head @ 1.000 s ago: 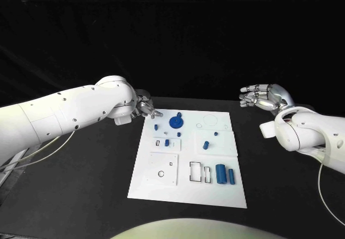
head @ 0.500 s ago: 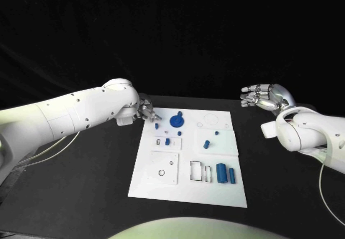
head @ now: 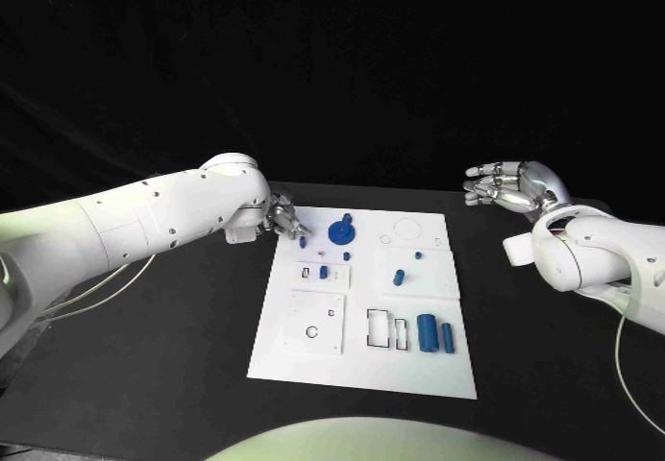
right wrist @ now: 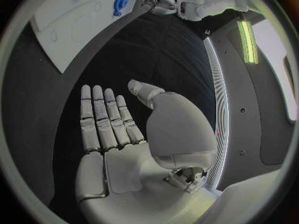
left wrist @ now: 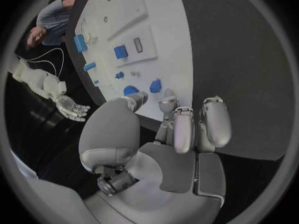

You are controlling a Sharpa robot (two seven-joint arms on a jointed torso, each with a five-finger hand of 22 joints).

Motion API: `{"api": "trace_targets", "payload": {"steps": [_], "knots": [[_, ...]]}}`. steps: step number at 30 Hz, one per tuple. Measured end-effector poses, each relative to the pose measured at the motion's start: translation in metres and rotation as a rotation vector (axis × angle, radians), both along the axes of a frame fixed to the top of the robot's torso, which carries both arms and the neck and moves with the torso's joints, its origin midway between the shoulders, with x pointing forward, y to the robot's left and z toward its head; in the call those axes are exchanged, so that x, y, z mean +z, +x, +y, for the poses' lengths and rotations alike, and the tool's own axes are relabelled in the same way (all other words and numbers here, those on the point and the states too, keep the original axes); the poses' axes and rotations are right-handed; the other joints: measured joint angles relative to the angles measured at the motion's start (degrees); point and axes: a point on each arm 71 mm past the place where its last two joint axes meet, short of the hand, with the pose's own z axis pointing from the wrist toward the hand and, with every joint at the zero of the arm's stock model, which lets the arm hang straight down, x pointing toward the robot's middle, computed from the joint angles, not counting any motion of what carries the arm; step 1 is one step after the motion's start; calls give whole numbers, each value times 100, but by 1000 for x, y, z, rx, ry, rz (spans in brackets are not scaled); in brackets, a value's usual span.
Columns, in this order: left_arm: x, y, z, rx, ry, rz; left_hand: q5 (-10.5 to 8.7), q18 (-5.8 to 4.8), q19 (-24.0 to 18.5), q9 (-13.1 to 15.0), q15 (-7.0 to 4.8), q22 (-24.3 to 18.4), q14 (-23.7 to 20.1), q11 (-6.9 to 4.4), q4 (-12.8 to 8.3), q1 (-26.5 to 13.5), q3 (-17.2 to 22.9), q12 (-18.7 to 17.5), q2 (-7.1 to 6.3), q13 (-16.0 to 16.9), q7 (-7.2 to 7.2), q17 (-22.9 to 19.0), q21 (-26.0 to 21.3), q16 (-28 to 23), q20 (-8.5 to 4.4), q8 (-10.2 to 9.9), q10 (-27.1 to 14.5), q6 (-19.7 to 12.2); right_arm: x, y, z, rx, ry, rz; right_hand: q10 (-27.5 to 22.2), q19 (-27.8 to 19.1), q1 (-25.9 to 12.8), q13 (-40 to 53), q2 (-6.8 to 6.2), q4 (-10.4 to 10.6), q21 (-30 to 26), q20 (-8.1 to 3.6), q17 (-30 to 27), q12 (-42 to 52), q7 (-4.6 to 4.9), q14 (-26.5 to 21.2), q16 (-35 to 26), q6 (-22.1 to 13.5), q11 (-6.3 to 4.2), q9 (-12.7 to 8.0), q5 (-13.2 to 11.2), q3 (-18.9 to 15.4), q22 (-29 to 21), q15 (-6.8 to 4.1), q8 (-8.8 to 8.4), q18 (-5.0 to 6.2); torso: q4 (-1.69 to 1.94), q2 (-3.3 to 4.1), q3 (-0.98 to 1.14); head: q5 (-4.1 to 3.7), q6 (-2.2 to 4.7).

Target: Assemble the parts on the task board

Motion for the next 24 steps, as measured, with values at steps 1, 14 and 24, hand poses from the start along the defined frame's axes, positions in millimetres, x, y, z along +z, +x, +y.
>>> {"api": "trace_targets", "payload": {"steps": [1, 14, 24], "knots": [[0, 0, 0, -1, 0, 1, 0, 0, 0, -7, 0, 0, 0, 0, -11, 24, -11, 0, 25, 3, -18, 0, 0, 0, 0, 0, 0, 18, 0, 0, 0, 0, 0, 0, 0, 0, 0, 0, 0, 0, 0, 0, 0, 0, 0, -18, 0, 0, 0, 0, 0, 0, -4, 18, 0, 0, 1, -1, 2, 0, 0], [-1, -1, -2, -5, -5, 11, 0, 1, 0, -65, 0, 38, 0, 0, -16, 237, -16, 0, 138, 16, -37, 0, 0, 0, 0, 0, 0, 117, -1, 0, 1, 2, 0, 2, 0, 0, 0, 0, 0, 0, 1, 0, -6, 0, 0, -18, 0, 0, 0, -3, 0, 0, -9, 18, 0, 0, -2, -1, 2, 3, -12], [-1, -1, -4, -5, -17, 19, 0, 0, 0, -84, 0, 43, 0, 0, -16, 300, -16, 22, 155, 15, -45, 5, 0, 0, -1, 0, 0, 126, -1, 0, 2, 4, 1, 2, 0, 0, 0, 0, 0, 0, 1, 0, -6, 0, 0, -18, 0, 0, 0, -4, 0, 0, -9, 18, 0, 0, -1, 1, 1, -7, -29]]}}
